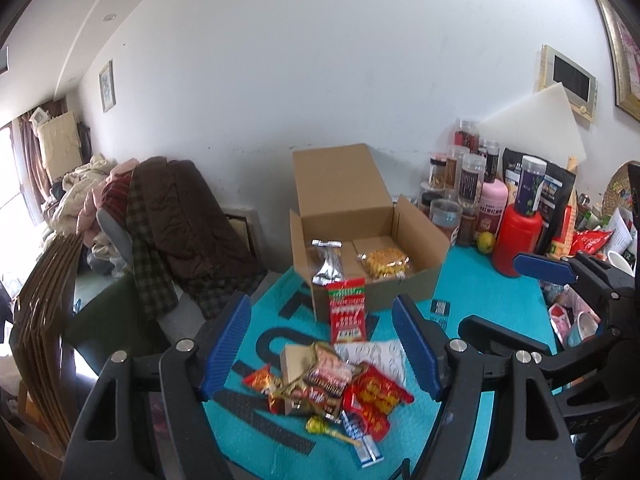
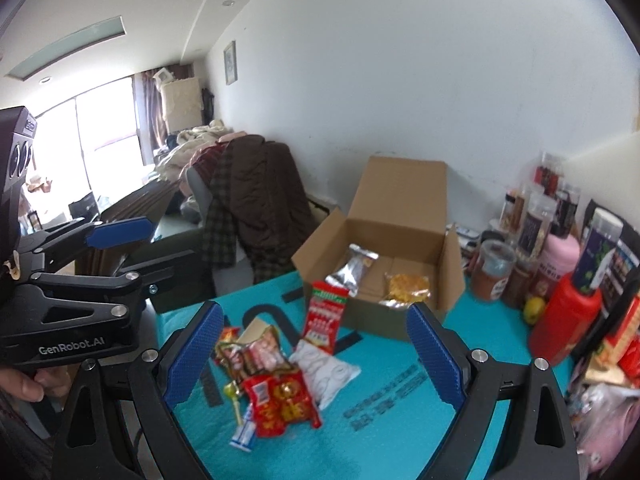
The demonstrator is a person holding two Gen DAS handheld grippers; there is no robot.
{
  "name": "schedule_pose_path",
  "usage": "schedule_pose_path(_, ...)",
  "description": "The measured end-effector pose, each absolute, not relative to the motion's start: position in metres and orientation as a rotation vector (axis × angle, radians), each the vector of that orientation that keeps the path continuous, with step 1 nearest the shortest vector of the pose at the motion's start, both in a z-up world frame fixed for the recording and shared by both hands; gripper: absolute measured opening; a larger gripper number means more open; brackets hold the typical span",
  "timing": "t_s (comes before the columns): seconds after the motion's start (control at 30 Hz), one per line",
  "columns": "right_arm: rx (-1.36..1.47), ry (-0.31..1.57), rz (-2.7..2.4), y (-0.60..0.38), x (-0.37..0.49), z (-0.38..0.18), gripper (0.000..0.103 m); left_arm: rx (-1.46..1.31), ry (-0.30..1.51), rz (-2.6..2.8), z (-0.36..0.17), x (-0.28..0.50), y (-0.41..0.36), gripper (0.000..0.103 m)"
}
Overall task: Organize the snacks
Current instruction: 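Withdraw both tools from the box back toward the snack pile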
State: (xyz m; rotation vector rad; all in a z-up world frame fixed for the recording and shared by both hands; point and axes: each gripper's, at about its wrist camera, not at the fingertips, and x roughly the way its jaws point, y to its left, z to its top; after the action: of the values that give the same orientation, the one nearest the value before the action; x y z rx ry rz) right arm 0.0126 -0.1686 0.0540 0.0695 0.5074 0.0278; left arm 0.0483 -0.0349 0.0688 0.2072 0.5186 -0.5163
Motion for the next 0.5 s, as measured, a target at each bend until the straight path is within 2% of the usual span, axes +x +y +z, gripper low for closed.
schedule_pose_path(0.5,0.136,0.604,0.077,-0.154,0.019,-0.011,0.094,0.151,0.648,-0.491,0.006,0.051,-0.002,0.073)
